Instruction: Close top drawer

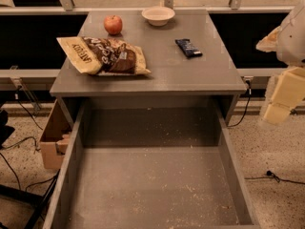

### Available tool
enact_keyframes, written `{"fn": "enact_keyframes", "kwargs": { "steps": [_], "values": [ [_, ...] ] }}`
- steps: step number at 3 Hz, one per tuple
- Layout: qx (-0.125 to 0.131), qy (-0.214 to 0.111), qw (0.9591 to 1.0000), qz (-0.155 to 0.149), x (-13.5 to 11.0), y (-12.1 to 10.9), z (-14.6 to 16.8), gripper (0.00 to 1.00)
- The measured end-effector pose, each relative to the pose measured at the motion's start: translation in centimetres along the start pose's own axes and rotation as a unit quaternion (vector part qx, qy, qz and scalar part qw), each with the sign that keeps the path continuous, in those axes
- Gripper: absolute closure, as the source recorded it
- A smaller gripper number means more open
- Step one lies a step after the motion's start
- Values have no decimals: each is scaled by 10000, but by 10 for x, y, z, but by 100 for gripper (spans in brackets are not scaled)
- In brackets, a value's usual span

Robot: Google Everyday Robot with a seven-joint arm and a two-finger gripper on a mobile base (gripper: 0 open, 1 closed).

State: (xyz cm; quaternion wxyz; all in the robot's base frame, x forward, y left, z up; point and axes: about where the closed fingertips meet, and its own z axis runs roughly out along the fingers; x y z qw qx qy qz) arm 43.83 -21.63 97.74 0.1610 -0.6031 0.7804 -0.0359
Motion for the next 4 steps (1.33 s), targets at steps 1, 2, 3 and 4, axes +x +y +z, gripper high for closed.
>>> {"fn": "enact_keyframes", "kwargs": {
  "steps": [1, 2, 3, 4],
  "values": [
    [41, 17, 10000, 17, 0, -1, -1, 0],
    [-2, -60, 9998, 189, 13, 17, 15, 0],
    [152, -221, 9982, 535, 35, 56, 36, 0],
    [231, -355, 9948, 931, 58, 104, 59, 14]
  ]
}}
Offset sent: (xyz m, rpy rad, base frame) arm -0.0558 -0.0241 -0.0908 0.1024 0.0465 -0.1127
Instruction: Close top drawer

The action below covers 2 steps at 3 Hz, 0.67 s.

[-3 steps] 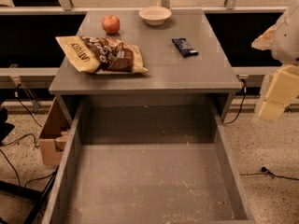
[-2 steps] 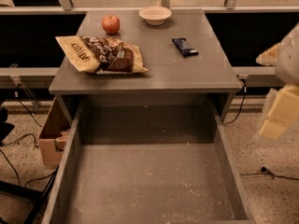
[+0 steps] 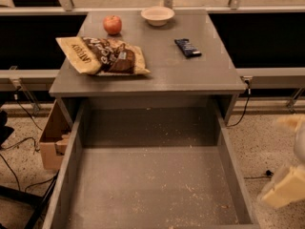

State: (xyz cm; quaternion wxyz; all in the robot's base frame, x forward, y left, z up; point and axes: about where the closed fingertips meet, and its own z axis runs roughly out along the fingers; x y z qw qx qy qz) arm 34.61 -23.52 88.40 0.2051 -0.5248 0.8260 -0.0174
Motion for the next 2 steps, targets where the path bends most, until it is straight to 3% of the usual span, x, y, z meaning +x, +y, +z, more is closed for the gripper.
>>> {"fn": "enact_keyframes", "kwargs": {
  "steps": [1, 2],
  "values": [
    [-98, -184, 9987, 461, 35, 56, 23, 38],
    [-372, -247, 9948, 910, 73, 121, 54, 62]
  ]
}}
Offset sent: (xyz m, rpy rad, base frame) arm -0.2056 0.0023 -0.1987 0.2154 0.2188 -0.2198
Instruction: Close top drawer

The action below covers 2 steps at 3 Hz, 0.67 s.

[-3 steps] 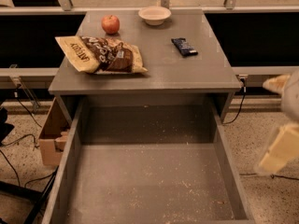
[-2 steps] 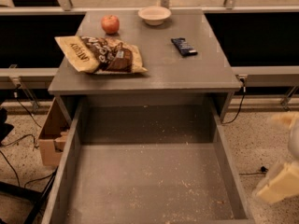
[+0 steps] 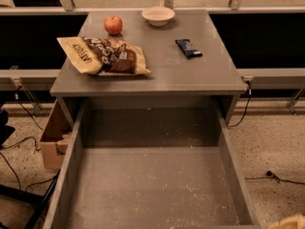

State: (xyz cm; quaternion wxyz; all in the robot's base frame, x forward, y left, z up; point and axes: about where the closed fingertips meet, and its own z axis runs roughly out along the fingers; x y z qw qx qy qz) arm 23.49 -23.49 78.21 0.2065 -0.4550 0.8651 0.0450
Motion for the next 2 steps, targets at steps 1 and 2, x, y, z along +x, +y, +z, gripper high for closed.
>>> {"fn": "enact_keyframes", "kwargs": {
  "steps": [1, 2],
  "values": [
    [-369, 64, 9986, 383, 48, 51, 32, 84],
    [-519, 117, 9975, 472, 61, 66, 42, 100]
  ]
}}
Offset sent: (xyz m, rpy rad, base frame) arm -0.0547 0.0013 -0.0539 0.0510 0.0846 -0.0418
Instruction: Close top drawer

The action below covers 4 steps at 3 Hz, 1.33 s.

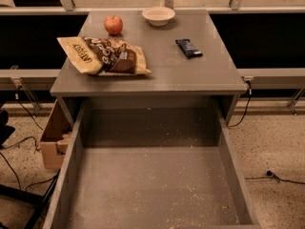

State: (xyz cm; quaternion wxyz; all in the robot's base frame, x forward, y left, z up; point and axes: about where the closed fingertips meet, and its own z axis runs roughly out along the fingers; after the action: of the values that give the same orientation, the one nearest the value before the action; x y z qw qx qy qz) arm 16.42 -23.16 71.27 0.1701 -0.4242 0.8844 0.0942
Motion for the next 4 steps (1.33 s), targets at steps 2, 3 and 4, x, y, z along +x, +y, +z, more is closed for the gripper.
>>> {"fn": "enact_keyframes", "kwargs": {
  "steps": [2, 3, 4],
  "values": [
    [-313, -32, 9995, 36, 5, 14, 25, 100],
    [-840, -128, 9963, 164, 15, 47, 84, 100],
    [-1213, -213, 9923, 104, 12, 69, 132, 100]
  ]
}}
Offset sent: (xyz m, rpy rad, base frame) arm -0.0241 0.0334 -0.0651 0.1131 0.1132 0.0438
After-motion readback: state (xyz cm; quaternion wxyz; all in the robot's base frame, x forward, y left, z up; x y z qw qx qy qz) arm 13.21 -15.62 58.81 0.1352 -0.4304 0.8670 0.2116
